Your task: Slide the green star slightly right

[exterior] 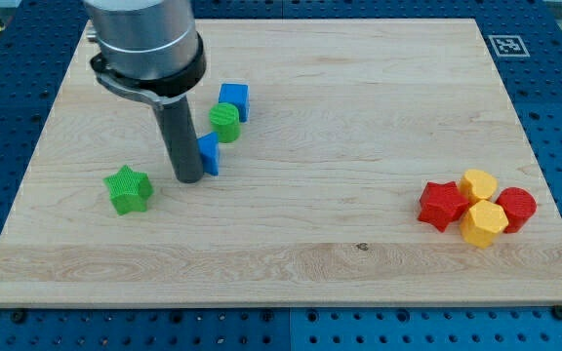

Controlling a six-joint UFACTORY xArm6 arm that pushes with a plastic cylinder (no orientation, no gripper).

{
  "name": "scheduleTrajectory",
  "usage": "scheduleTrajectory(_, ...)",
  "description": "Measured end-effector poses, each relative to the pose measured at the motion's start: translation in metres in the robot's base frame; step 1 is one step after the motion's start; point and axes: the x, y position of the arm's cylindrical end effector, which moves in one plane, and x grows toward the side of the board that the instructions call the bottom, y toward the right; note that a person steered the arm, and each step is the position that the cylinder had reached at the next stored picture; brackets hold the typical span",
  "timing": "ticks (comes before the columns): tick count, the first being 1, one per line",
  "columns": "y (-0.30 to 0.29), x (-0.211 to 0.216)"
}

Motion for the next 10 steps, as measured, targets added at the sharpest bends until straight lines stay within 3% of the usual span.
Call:
scheduleTrajectory(3,0.011,-0.003)
scheduleTrajectory(5,-0.081,-0.029)
scheduleTrajectory(6,-0.134,-0.021)
scheduleTrajectory(7,-0.134,0.012)
scheduleTrajectory(9,-0.062,0.041)
scheduleTrajectory(10,-0.067,0.062)
